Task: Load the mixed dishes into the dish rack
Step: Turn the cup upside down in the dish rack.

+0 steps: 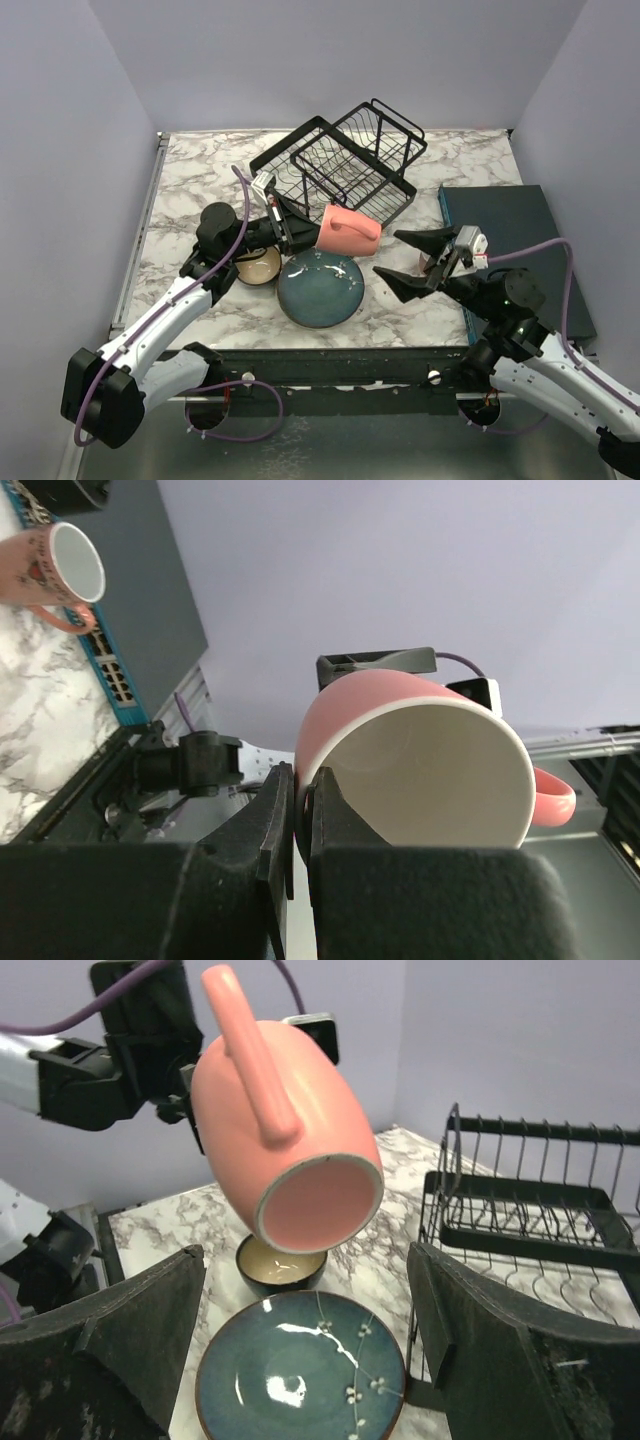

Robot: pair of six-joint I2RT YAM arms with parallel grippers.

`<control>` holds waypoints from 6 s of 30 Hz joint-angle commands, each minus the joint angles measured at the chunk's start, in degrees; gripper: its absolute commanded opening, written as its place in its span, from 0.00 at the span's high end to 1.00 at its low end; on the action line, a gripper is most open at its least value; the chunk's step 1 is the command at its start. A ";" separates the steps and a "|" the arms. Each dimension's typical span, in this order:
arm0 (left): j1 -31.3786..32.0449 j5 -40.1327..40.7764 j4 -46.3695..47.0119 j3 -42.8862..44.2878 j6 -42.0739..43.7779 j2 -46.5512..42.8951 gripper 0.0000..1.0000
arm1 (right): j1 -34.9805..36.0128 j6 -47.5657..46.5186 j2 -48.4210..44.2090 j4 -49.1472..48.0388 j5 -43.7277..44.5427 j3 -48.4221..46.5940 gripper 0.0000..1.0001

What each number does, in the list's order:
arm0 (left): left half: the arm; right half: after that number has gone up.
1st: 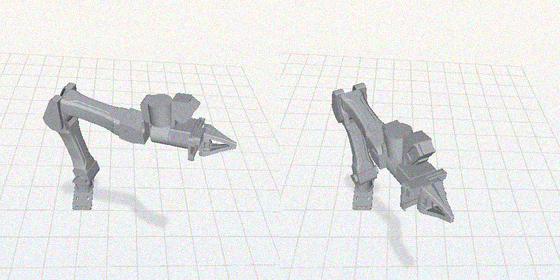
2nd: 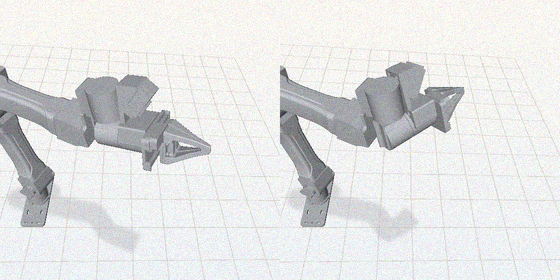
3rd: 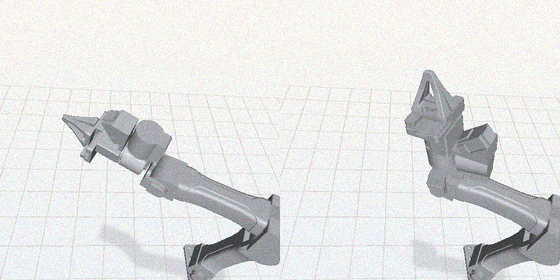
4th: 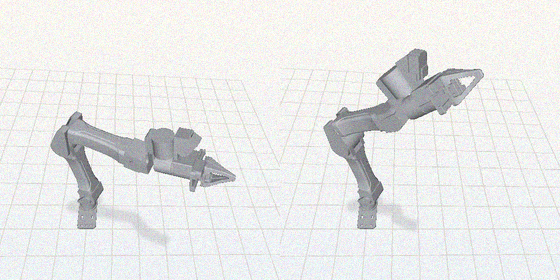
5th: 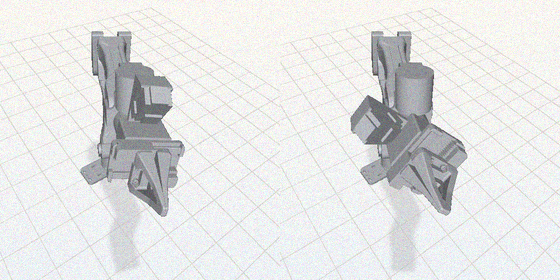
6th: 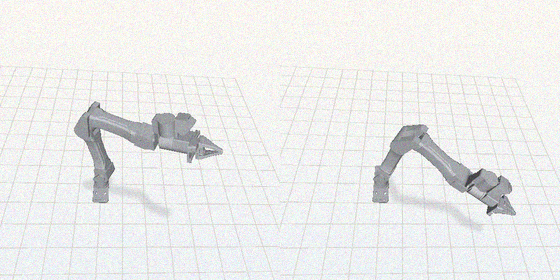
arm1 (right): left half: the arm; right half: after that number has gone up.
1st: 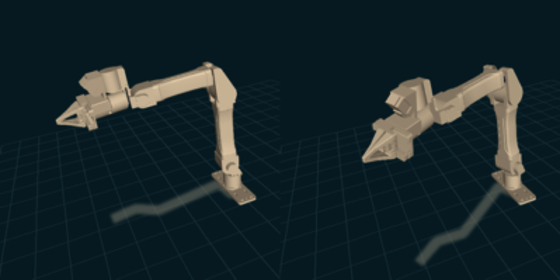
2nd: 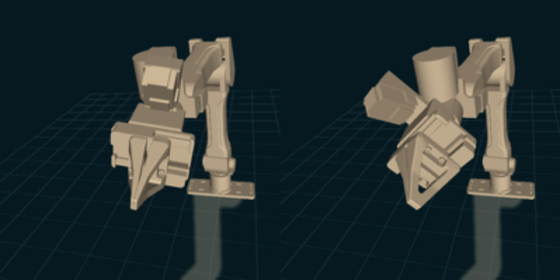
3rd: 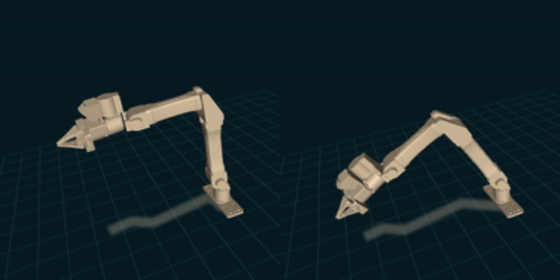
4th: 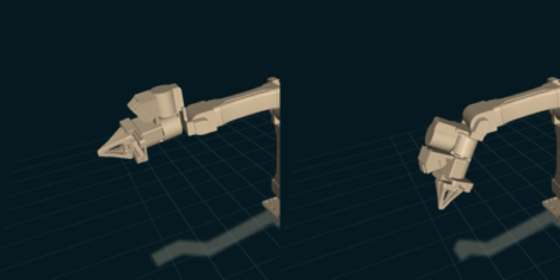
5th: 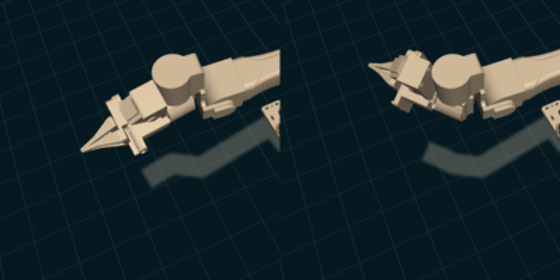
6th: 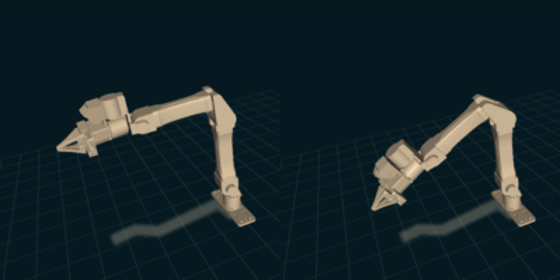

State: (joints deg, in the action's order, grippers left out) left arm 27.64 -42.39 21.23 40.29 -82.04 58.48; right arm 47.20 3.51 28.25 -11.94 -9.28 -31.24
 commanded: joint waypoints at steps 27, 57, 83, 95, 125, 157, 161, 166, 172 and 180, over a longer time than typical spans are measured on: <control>-0.83 -7.88 33.20 -3.85 -22.18 -0.59 1.00 | 0.26 -7.52 11.81 -46.32 -21.85 8.29 0.11; -0.83 -10.78 44.06 -4.51 -27.00 2.52 1.00 | 0.26 1.35 31.16 -74.50 -28.02 1.64 0.12; -0.83 -10.16 46.19 -4.47 -28.70 4.18 1.00 | 0.26 7.47 39.99 -89.37 -31.77 -2.62 0.16; -0.83 -9.22 46.83 -4.72 -29.49 4.28 1.00 | 0.35 8.09 38.99 -90.10 -32.82 -3.62 0.00; -0.74 -7.79 46.92 -6.23 -30.70 3.62 1.00 | 1.96 6.28 38.46 -90.10 -35.49 -5.62 0.08; -0.83 -6.55 46.61 -11.01 -30.25 4.36 0.60 | 2.11 2.24 32.81 -81.35 -30.65 -3.82 0.85; -0.92 -6.48 46.27 -11.52 -29.67 4.15 0.58 | 2.10 1.16 30.87 -79.20 -29.49 -2.74 0.86; -0.92 -6.48 46.04 -11.64 -29.39 4.28 0.57 | 2.11 0.68 30.01 -77.71 -29.12 -2.20 0.89; -1.60 -7.78 44.84 -11.56 -28.69 3.21 0.55 | 2.11 -2.41 27.05 -70.48 -25.86 -1.23 0.90; -3.93 -8.91 33.47 -11.22 -21.66 -0.44 0.53 | 2.06 -7.20 20.01 -55.92 -22.36 -0.22 0.91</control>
State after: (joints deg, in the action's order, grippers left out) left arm 24.88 -50.11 61.12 29.10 -109.12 60.27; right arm 49.04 0.34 51.75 -72.95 -37.06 -31.57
